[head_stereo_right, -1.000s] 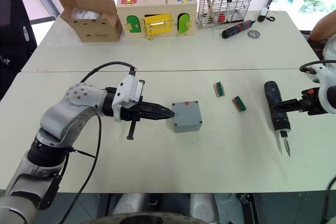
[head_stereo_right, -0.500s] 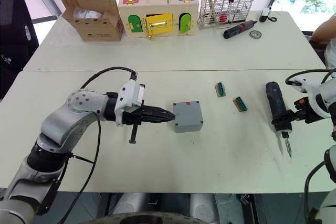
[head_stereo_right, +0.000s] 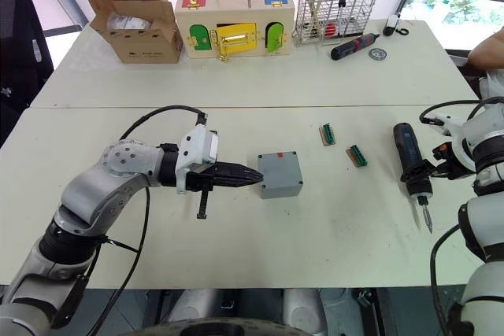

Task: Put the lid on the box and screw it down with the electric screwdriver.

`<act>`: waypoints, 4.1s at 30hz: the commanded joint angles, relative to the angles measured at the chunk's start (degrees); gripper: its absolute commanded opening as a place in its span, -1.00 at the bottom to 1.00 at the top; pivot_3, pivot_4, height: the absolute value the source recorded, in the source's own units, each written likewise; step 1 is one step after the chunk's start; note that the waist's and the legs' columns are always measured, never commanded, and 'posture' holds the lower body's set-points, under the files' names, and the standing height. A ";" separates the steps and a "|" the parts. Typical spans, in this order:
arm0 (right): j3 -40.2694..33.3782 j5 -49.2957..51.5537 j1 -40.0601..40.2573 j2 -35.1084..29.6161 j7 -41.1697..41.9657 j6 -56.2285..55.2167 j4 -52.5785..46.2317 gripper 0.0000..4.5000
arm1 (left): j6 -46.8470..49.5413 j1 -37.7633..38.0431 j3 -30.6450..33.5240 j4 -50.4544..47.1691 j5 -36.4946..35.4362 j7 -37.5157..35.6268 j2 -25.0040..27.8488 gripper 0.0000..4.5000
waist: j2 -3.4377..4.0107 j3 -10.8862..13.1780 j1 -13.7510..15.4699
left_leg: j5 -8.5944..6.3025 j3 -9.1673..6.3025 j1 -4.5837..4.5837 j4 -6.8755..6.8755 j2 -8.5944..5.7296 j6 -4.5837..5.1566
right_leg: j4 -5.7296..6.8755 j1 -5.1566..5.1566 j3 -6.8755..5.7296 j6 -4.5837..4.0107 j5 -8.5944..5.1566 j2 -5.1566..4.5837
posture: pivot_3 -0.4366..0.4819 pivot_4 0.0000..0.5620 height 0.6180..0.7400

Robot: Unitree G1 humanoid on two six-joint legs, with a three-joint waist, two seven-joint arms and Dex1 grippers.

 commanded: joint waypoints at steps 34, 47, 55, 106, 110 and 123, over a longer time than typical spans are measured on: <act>-6.84 -4.40 3.11 0.42 0.70 -1.58 -4.11 -0.11 | -2.48 -1.43 -1.70 2.17 2.08 0.68 -1.99 -1.00 | -0.20 -0.13 -0.55 | -0.01 -0.15 0.00 -0.07 0.01 -0.01 | 0.00 0.01 -0.11 0.00 0.00 0.00 | -0.05 -0.47 0.95; -38.78 12.77 -9.84 -0.24 -11.90 35.58 -23.56 -0.11 | -9.14 -8.59 -1.10 16.06 3.89 -6.22 -3.04 -1.00 | 1.05 0.36 -0.04 | 0.01 -0.03 -0.21 -0.46 0.00 -0.04 | 0.09 -0.49 -0.08 0.00 0.00 -0.05 | -0.05 -0.47 0.95; -87.02 32.37 2.14 30.41 -42.51 37.13 -63.23 -0.11 | -9.01 -13.42 -0.99 21.53 3.82 -10.20 -2.88 -1.00 | 1.05 0.34 0.75 | 0.03 -0.01 -0.51 -0.06 -0.04 -0.06 | 0.36 -0.69 -0.07 0.02 0.01 -0.07 | -0.05 -0.47 0.95; -49.45 71.21 53.11 -14.17 -63.27 9.86 -62.81 -0.11 | -8.12 -5.09 -2.32 13.26 4.97 -1.64 -10.34 -1.00 | 0.99 0.33 -0.36 | 0.29 0.00 -0.74 0.05 -0.31 0.25 | 0.79 -0.93 0.16 0.08 -0.03 -0.19 | -0.05 -0.47 0.95; -42.40 63.12 50.09 -14.86 -59.21 10.23 -61.17 -0.11 | -8.79 -5.43 -2.73 13.84 5.45 -1.11 -10.63 -1.00 | 0.98 0.34 -0.27 | 0.29 -0.02 -0.75 0.05 -0.34 0.25 | 0.76 -0.92 0.16 0.08 -0.02 -0.20 | -0.05 -0.47 0.95; -27.65 46.73 41.40 -19.56 -39.94 8.05 -59.89 0.93 | -10.10 -5.79 -3.18 15.10 6.28 -1.21 -11.95 -1.00 | 0.99 0.32 -0.57 | 0.30 -0.01 -0.74 0.05 -0.34 0.22 | 0.77 -0.96 0.16 0.08 -0.02 -0.21 | -0.05 -0.47 0.95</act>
